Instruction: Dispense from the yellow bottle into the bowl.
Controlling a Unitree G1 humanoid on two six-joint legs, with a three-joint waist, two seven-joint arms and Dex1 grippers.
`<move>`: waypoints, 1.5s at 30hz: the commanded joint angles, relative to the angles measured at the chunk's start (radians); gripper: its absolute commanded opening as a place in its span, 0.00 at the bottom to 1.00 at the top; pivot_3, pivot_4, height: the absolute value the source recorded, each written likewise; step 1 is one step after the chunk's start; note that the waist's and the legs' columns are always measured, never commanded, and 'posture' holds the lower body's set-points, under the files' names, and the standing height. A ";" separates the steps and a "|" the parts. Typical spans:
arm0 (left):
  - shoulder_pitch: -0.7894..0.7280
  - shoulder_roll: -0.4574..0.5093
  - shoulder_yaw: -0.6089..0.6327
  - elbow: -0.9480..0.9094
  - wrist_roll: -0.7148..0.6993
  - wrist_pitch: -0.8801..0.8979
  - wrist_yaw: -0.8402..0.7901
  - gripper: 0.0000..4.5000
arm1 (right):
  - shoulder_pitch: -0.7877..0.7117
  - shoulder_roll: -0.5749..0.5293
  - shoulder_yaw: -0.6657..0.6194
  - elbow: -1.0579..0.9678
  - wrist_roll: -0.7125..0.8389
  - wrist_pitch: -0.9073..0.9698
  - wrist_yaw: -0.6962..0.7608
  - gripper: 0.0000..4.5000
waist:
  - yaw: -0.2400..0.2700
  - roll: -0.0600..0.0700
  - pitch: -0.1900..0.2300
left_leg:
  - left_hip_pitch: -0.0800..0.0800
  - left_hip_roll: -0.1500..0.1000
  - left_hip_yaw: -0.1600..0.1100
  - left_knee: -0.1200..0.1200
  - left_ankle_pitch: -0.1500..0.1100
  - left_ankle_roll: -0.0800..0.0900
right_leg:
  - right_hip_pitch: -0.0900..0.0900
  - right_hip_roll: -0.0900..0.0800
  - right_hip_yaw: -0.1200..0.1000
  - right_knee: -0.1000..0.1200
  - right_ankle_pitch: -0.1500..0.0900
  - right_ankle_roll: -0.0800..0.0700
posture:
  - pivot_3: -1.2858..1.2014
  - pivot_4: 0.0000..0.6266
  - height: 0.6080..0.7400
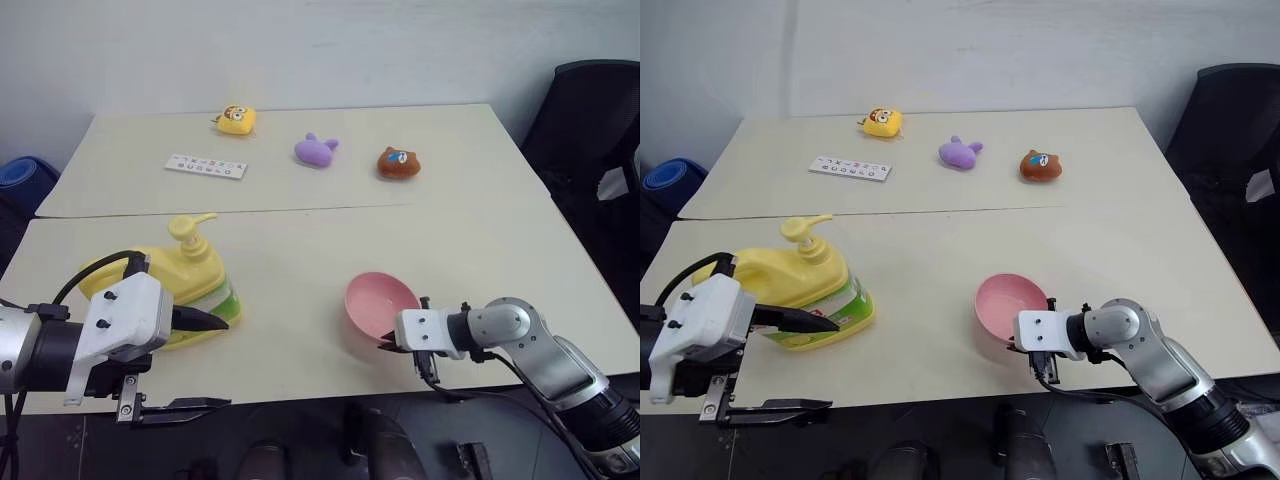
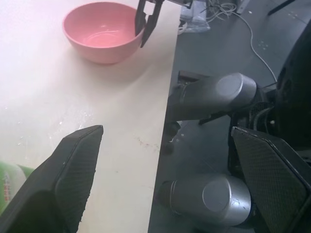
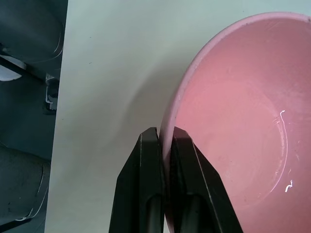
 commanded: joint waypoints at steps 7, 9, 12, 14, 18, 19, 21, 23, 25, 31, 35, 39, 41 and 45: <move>-0.198 0.001 -0.012 0.135 -0.119 0.000 0.135 1.00 | -0.259 -0.041 -0.044 0.023 0.105 -0.028 0.205 0.00 | -0.004 -0.001 0.001 | 0.001 0.000 0.000 0.001 0.000 0.000 | 0.000 0.001 0.001 0.001 0.001 -0.001 | 0.52 0.24 1.00; -0.285 0.005 -0.032 0.206 -0.154 -0.008 0.177 1.00 | -0.390 -0.007 -0.021 0.112 0.104 -0.058 0.256 0.00 | -0.004 -0.001 0.001 | 0.003 -0.001 0.000 0.001 0.000 0.000 | 0.000 0.001 0.002 0.002 0.001 -0.002 | 0.52 0.24 1.00; -0.409 -0.005 -0.082 0.312 -0.163 -0.025 0.244 1.00 | -0.576 0.085 0.018 0.267 0.097 -0.091 0.312 0.00 | -0.005 -0.002 0.001 | 0.005 -0.001 0.000 0.000 0.001 -0.001 | 0.001 0.002 0.002 0.003 0.002 -0.004 | 0.52 0.24 1.00; -0.476 -0.020 -0.110 0.371 -0.153 -0.037 0.289 1.00 | -0.677 0.150 0.047 0.362 0.085 -0.112 0.346 0.00 | -0.010 -0.002 0.002 | 0.006 -0.001 0.000 0.000 0.001 -0.002 | 0.001 0.003 0.002 0.005 0.002 -0.004 | 0.52 0.24 1.00; -0.568 -0.065 -0.131 0.464 -0.121 -0.052 0.390 1.00 | -0.850 0.297 0.100 0.549 0.039 -0.151 0.360 0.00 | -0.025 -0.001 0.002 | 0.005 0.000 -0.001 -0.001 0.002 -0.003 | 0.001 0.002 0.001 0.008 0.003 -0.005 | 0.52 0.24 1.00; -0.581 -0.067 -0.135 0.489 -0.100 -0.058 0.402 1.00 | -0.885 0.331 0.109 0.596 0.024 -0.169 0.351 0.00 | -0.027 -0.001 0.002 | 0.005 0.000 -0.001 -0.001 0.002 -0.003 | 0.000 0.002 0.001 0.008 0.003 -0.004 | 0.52 0.24 1.00; -0.579 -0.060 -0.139 0.518 -0.051 -0.076 0.390 0.96 | -0.944 0.387 0.120 0.679 -0.002 -0.207 0.342 0.00 | -0.030 -0.002 0.002 | 0.004 0.000 -0.001 -0.001 0.002 -0.003 | -0.001 0.001 0.000 0.007 0.003 -0.004 | 0.52 0.24 1.00; -0.564 -0.056 -0.139 0.530 -0.020 -0.088 0.366 0.87 | -0.987 0.424 0.126 0.745 -0.022 -0.241 0.341 0.00 | -0.031 -0.002 0.001 | 0.002 -0.001 0.000 -0.001 0.002 -0.003 | -0.008 0.001 -0.001 0.008 0.003 -0.003 | 0.52 0.24 1.00; -0.523 -0.051 -0.134 0.520 0.024 -0.105 0.332 0.73 | -1.033 0.459 0.131 0.806 -0.036 -0.276 0.356 0.00 | -0.032 -0.002 0.001 | -0.008 -0.001 0.001 0.002 0.002 -0.003 | -0.018 0.001 -0.002 0.009 0.004 -0.003 | 0.52 0.24 1.00; -0.436 -0.077 -0.094 0.467 0.044 -0.116 0.277 0.30 | -1.141 0.558 0.130 0.919 -0.034 -0.276 0.422 0.00 | -0.034 -0.002 0.001 | -0.010 -0.001 0.000 0.002 0.002 -0.003 | -0.019 0.000 -0.003 0.008 0.004 -0.003 | 0.52 0.24 1.00; -0.395 -0.096 -0.087 0.428 0.054 -0.124 0.262 0.02 | -1.189 0.614 0.122 0.956 -0.023 -0.254 0.447 0.00 | -0.040 -0.002 0.001 | -0.010 0.000 0.000 0.002 0.002 -0.004 | -0.018 0.000 -0.001 0.009 0.004 -0.003 | 0.52 0.24 1.00; -0.383 -0.104 -0.086 0.422 0.080 -0.142 0.260 0.01 | -1.206 0.634 0.151 0.960 -0.012 -0.278 0.463 0.00 | -0.043 -0.002 0.001 | -0.010 0.000 -0.001 0.003 0.003 -0.005 | -0.018 0.000 0.000 0.010 0.004 -0.003 | 0.52 0.24 1.00; -0.379 -0.100 -0.065 0.427 0.081 -0.142 0.253 0.01 | -1.217 0.648 0.160 0.963 -0.002 -0.275 0.463 0.00 | -0.046 -0.002 0.001 | -0.010 0.000 -0.001 0.003 0.003 -0.005 | -0.018 -0.001 0.000 0.010 0.004 -0.003 | 0.52 0.24 1.00; -0.369 -0.097 -0.015 0.415 0.055 -0.117 0.243 0.01 | -1.234 0.662 0.170 0.984 0.003 -0.294 0.463 0.00 | -0.051 -0.002 0.001 | -0.010 0.000 -0.001 0.003 0.003 -0.005 | -0.018 -0.001 0.000 0.010 0.004 -0.003 | 0.52 0.24 1.00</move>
